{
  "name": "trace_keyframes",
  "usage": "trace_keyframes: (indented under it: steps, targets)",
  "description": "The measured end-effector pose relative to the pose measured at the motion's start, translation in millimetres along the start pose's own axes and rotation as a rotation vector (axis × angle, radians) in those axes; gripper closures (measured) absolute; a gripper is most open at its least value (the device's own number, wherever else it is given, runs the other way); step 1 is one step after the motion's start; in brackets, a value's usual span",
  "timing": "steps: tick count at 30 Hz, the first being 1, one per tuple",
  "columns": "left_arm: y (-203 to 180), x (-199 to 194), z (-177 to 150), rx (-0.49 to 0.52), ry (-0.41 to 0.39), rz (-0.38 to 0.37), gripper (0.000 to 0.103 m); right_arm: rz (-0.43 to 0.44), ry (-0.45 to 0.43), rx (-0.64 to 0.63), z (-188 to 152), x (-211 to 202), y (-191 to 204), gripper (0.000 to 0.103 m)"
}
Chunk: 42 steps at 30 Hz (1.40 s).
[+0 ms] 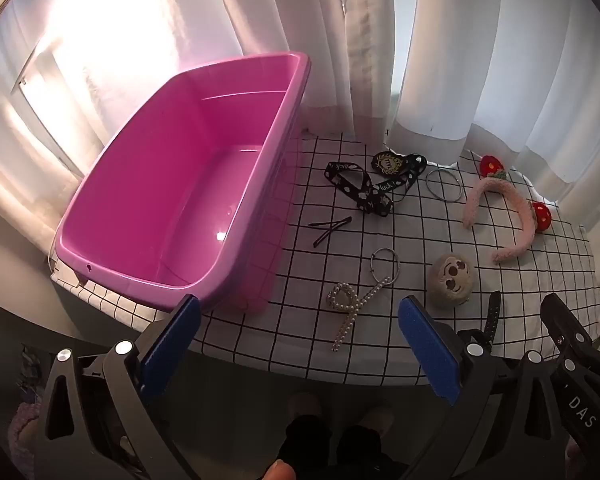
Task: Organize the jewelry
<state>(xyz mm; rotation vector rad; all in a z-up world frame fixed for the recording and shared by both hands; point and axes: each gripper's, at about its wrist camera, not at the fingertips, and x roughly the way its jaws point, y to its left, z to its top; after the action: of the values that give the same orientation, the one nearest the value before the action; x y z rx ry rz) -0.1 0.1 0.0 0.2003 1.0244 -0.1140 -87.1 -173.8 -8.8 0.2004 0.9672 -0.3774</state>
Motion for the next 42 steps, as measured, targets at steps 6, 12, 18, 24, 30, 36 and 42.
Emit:
trace_keyframes:
  steps: [6,12,18,24,30,36,42]
  targets:
    - [1,-1,0,0.001,0.005,0.003,0.006,-0.007,-0.006,-0.005,0,0,2,0.009]
    - [1,4,-6,0.003,0.015,-0.016,0.006,-0.006,0.002,-0.015,1,1,1,0.009]
    - [1,7,-6,-0.010,0.027,-0.035,0.006,-0.002,0.002,-0.005,-1,2,-1,0.009]
    - [4,6,-7,-0.018,0.029,-0.028,0.006,-0.001,0.003,-0.001,-1,3,-1,0.009]
    - [2,4,-2,-0.006,0.011,-0.013,0.006,-0.001,0.003,0.003,-1,3,-5,0.009]
    - [0,2,-3,0.006,0.005,-0.019,0.006,-0.003,0.001,0.003,-2,2,-6,0.009]
    - [1,0,-6,-0.001,0.009,-0.028,0.006,-0.003,-0.001,0.006,-2,0,-7,0.009]
